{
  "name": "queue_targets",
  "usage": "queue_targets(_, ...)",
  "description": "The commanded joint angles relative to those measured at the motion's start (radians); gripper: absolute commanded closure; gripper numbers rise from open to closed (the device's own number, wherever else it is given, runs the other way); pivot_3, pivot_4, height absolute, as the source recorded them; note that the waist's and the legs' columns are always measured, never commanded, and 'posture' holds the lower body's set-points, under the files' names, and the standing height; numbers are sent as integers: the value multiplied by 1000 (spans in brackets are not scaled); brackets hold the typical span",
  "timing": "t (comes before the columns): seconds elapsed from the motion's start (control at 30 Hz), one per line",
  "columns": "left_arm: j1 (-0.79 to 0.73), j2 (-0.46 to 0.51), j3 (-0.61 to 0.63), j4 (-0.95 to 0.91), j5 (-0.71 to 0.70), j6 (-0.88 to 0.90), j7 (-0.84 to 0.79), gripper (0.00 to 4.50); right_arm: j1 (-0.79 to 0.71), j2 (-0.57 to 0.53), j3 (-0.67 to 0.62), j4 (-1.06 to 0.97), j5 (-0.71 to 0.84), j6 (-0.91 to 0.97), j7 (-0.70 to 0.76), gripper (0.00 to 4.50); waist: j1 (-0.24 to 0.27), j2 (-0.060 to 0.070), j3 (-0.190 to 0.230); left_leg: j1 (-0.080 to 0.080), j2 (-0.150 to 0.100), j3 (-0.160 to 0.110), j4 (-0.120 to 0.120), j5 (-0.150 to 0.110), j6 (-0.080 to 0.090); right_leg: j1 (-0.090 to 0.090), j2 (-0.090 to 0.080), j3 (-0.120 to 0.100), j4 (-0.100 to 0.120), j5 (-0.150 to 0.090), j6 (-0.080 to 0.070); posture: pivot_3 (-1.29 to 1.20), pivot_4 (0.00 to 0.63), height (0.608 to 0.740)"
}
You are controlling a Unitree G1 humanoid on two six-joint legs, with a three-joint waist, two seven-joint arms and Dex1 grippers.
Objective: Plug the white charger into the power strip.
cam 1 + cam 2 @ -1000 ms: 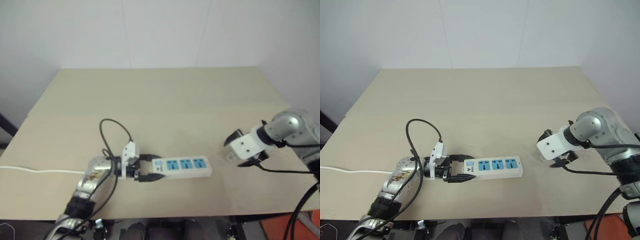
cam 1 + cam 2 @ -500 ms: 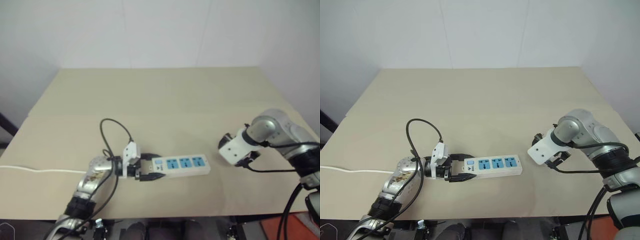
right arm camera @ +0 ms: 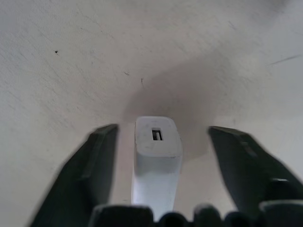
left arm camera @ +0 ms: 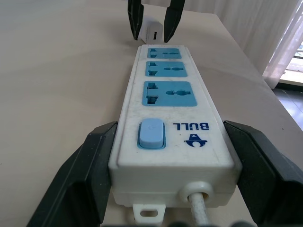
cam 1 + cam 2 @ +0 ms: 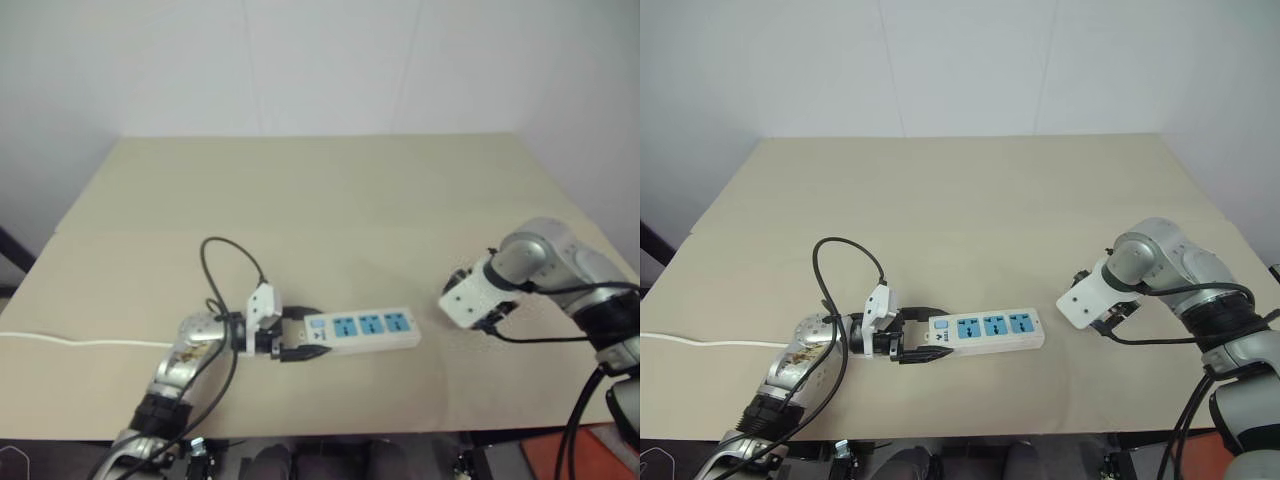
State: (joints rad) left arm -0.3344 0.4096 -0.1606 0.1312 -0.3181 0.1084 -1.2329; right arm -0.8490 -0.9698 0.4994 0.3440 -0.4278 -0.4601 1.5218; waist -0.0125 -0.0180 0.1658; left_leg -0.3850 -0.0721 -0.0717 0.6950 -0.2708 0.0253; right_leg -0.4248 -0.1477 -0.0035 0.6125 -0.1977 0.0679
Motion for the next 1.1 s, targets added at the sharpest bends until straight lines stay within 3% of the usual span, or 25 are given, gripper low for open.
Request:
queue_targets(0.03, 4, -2, 1, -26, -15, -22, -3, 1255, -19, -3, -10, -9, 3, -12, 11, 2343, 0, 0, 0, 0, 0, 0, 0, 0, 0, 0, 0, 0, 0, 0, 0, 0, 150, 740)
queue_targets(0.13, 2, 0, 4, -23, -14, -23, -5, 1255, -18, -6, -7, -3, -2, -27, 7, 3370, 0, 0, 0, 0, 0, 0, 0, 0, 0, 0, 0, 0, 0, 0, 0, 0, 150, 740)
queue_targets(0.53, 5, -6, 0, -25, -4, -27, 12, 1255, 9, -47, -75, -80, 50, 31, -2, 3383, 0, 0, 0, 0, 0, 0, 0, 0, 0, 0, 0, 0, 0, 0, 0, 0, 150, 740)
queue_targets(0.7, 18, -5, -10, -17, 28, -48, 44, 1255, 18, -17, -193, -165, 187, 278, -27, 3383, 0, 0, 0, 0, 0, 0, 0, 0, 0, 0, 0, 0, 0, 0, 0, 0, 150, 740)
queue_targets(1.0, 14, -17, -18, 94, 71, -201, 41, 1255, 76, 244, -527, -416, 684, 891, -245, 3383, 4, 0, 0, 0, 1, -1, 0, -2, 3, 0, 0, 1, 0, 1, -1, 0, 150, 740)
queue_targets(1.1, 4, -20, -19, 142, 74, -253, 26, 1255, 110, 287, -588, -468, 824, 1029, -279, 3383, 12, 0, 0, 0, 1, -1, 0, -2, 3, 0, 0, 1, 0, 1, -1, 0, 150, 740)
